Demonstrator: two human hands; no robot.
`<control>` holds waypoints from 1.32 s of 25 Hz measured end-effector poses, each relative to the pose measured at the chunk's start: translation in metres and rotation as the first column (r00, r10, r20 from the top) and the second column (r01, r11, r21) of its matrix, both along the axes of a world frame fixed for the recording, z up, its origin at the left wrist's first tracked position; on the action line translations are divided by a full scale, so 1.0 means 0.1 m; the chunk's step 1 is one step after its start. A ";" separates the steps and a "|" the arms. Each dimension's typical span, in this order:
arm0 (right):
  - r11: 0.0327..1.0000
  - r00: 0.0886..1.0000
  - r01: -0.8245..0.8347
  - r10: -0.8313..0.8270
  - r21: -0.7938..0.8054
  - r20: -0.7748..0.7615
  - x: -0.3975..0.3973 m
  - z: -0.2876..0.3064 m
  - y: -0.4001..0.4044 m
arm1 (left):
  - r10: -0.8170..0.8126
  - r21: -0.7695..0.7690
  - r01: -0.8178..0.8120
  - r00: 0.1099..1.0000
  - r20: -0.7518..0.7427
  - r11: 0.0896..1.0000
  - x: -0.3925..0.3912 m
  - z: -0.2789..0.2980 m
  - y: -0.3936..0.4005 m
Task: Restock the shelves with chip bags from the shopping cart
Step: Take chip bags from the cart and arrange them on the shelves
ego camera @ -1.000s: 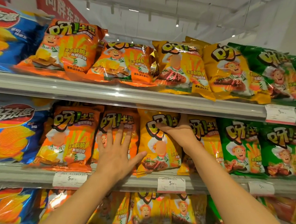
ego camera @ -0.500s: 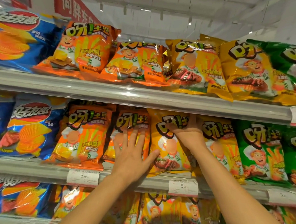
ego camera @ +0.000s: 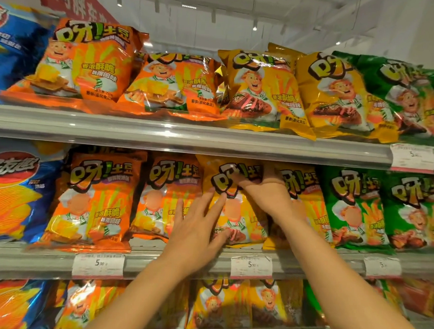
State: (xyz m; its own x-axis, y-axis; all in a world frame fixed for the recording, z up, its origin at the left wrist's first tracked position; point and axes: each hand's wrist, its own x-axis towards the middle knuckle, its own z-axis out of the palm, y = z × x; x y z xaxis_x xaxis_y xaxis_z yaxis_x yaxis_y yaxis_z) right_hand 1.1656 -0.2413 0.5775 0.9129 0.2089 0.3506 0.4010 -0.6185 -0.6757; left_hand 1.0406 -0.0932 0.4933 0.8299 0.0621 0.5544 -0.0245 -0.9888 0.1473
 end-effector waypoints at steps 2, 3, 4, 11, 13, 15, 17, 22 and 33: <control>0.989 0.982 -0.112 0.125 0.097 -0.145 -0.02 0.12 -0.15 | -0.009 -0.121 0.013 0.999 0.034 0.993 0.02 0.07 0.00; 0.980 0.953 -0.168 0.190 0.110 -0.236 -0.04 0.17 -0.21 | 0.005 -0.166 0.000 1.000 0.026 0.986 0.04 0.11 -0.01; 0.970 0.925 -0.213 0.239 0.118 -0.295 -0.05 0.21 -0.26 | 0.012 -0.199 -0.010 1.000 0.010 0.980 0.06 0.15 -0.05; 0.958 0.871 0.143 -0.003 -0.249 0.491 -0.25 -0.33 -0.81 | -0.040 -0.364 0.036 0.999 -0.006 0.931 0.30 0.32 -0.27; 0.943 0.912 0.171 -0.042 -0.285 0.408 -0.25 -0.61 -0.98 | -0.115 -0.434 0.115 0.993 0.025 0.894 0.35 0.33 -0.23; 0.948 0.941 0.130 -0.026 -0.290 0.338 -0.16 -0.74 -1.11 | -0.168 -0.474 0.166 0.985 0.040 0.865 0.38 0.39 -0.17; 0.954 0.936 0.088 0.020 -0.288 0.353 -0.06 -0.72 -1.17 | -0.195 -0.468 0.195 0.979 0.049 0.862 0.39 0.48 -0.07; 0.882 0.916 0.134 0.064 -0.451 0.397 0.13 -0.68 -1.12 | -0.374 -0.561 0.303 0.927 -0.012 0.770 0.37 0.53 0.18; 0.935 0.873 0.183 -0.013 -0.304 0.488 0.08 -0.93 -1.12 | -0.183 -0.274 0.225 0.968 0.169 0.935 0.21 0.26 -0.23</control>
State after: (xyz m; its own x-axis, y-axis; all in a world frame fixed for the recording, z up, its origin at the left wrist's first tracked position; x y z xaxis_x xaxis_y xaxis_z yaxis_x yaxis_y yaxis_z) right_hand 1.1735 -0.3537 0.4843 0.6768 0.3077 0.6687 0.5420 -0.8230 -0.1699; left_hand 1.0612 -0.1165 0.5197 0.7577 0.0742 0.6483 -0.2617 -0.8756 0.4059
